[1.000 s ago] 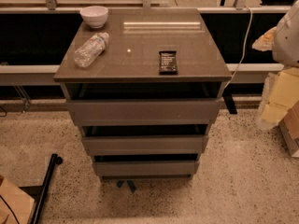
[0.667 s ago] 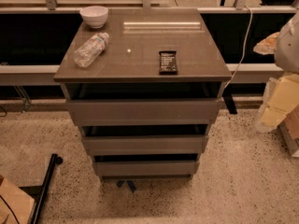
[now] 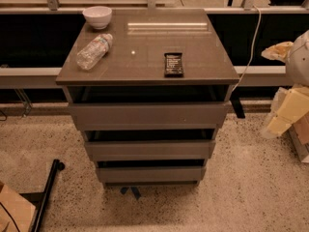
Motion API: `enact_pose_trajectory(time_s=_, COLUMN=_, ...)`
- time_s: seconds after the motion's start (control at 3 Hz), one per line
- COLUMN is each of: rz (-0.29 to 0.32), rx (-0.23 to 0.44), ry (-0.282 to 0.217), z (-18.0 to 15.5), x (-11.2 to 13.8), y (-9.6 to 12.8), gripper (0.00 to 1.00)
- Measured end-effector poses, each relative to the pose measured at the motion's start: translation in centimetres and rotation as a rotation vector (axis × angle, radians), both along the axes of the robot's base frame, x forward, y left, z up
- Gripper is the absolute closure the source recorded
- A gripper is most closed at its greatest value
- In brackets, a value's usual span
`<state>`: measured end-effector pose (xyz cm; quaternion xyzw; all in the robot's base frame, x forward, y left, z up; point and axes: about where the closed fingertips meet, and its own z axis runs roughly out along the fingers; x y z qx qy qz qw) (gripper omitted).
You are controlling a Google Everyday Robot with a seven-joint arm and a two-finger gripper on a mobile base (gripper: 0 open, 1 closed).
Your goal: Open bottom drawer
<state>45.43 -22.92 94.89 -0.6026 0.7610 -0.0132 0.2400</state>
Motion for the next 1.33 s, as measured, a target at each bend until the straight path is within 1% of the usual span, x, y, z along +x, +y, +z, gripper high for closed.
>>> enact_pose_trajectory(time_s=0.33, rz=0.016, rx=-0.014, ry=-0.006, z=-2.8, x=0.6, y=1.6, gripper=0.0)
enact_pose_trajectory(time_s=0.67, rz=0.046, rx=-0.015, ry=0.004, z=-8.3, x=1.9, y=3.2, gripper=0.0)
enact_pose_trajectory(time_s=1.0, rz=0.012, rx=0.008, ry=0.042, z=-12.9, x=3.8, y=3.8, gripper=0.0)
enact_pose_trajectory(time_s=1.33, rz=-0.004, rx=0.018, ry=0.049, z=-13.1, x=3.9, y=3.8, gripper=0.0)
